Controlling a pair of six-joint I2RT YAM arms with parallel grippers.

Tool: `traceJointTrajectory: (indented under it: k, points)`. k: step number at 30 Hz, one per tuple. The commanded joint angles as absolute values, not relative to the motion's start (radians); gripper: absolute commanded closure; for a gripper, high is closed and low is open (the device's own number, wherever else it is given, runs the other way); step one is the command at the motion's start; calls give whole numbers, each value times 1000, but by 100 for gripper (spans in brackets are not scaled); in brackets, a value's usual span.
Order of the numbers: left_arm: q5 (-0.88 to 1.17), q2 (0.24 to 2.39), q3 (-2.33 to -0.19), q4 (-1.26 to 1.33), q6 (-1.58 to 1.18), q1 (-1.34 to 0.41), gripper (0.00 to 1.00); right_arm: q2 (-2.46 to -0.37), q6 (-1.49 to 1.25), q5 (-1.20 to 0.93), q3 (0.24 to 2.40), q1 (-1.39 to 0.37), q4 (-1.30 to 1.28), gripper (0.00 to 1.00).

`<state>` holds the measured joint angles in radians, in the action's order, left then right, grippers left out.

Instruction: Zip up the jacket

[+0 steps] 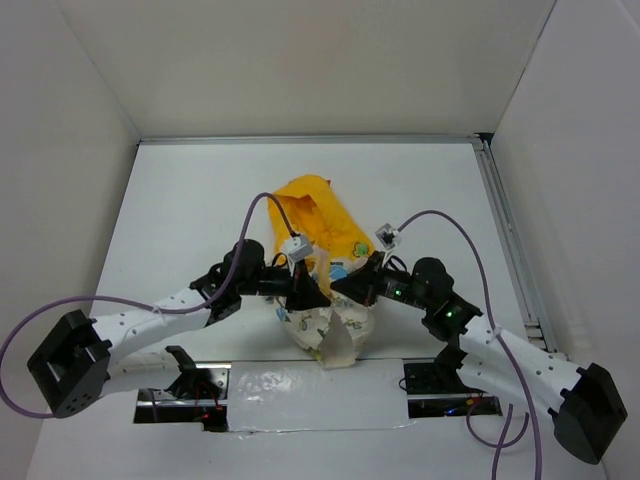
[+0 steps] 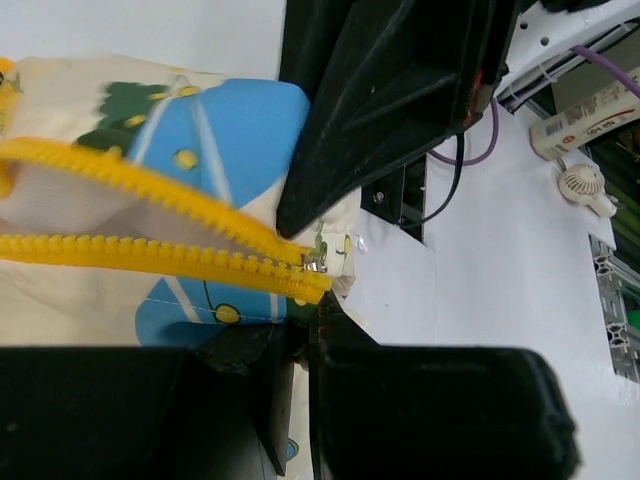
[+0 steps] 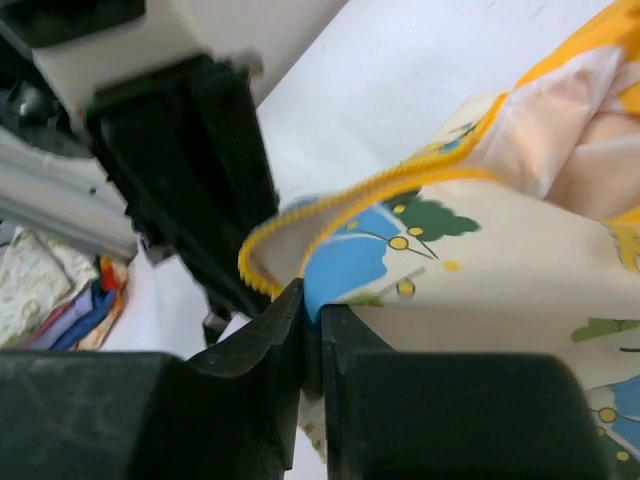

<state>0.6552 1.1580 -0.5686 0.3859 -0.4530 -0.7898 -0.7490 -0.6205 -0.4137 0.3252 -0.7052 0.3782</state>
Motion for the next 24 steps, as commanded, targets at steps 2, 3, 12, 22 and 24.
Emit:
traceJointTrajectory:
  k: [2, 3, 12, 22, 24]
  points:
    - [655, 1146, -586, 282, -503, -833, 100, -785, -517, -297, 520, -696, 269, 71]
    - [629, 1150, -622, 264, -512, -830, 100, -793, -511, -296, 535, -709, 185, 57]
    - [376, 1209, -853, -54, -689, -769, 100, -793, -499, 73, 632, -891, -204, 31]
    - [411, 1149, -804, -26, -752, -697, 100, -627, -548, 29, 532, -957, -133, 31]
    - [437, 1137, -793, -20, -758, -684, 100, -594, -549, 5, 519, -957, -118, 32]
